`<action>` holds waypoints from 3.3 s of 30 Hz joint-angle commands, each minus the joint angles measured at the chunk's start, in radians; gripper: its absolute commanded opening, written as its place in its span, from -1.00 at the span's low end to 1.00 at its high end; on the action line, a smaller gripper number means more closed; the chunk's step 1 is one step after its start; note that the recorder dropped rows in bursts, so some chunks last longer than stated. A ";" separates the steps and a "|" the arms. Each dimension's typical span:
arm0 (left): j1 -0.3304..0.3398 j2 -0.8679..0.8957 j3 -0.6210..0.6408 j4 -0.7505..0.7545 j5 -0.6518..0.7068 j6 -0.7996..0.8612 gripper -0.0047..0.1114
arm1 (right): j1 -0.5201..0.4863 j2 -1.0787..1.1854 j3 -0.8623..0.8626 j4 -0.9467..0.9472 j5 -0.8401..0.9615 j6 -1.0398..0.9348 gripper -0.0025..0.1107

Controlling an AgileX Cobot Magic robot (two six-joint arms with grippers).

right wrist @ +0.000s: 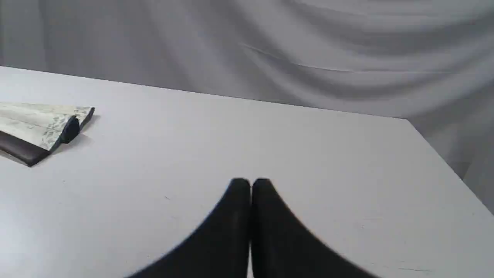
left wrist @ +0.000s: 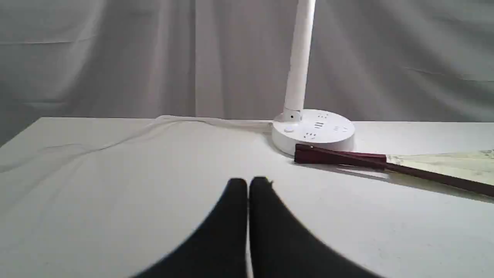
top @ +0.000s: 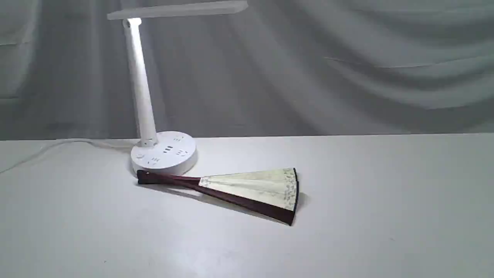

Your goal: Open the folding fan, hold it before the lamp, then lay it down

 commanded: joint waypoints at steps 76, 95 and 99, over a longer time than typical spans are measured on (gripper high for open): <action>-0.100 1.580 -1.176 -0.017 0.456 0.068 -0.92 | 0.003 1.179 -0.773 0.211 0.021 -0.153 -0.96; -0.202 1.979 -1.351 0.026 0.108 0.105 -0.72 | 0.003 1.372 -0.773 0.206 0.111 -0.172 -0.96; -0.202 2.028 -1.351 0.026 0.030 0.105 -0.52 | 0.003 1.372 -0.773 0.206 0.113 -0.196 -0.96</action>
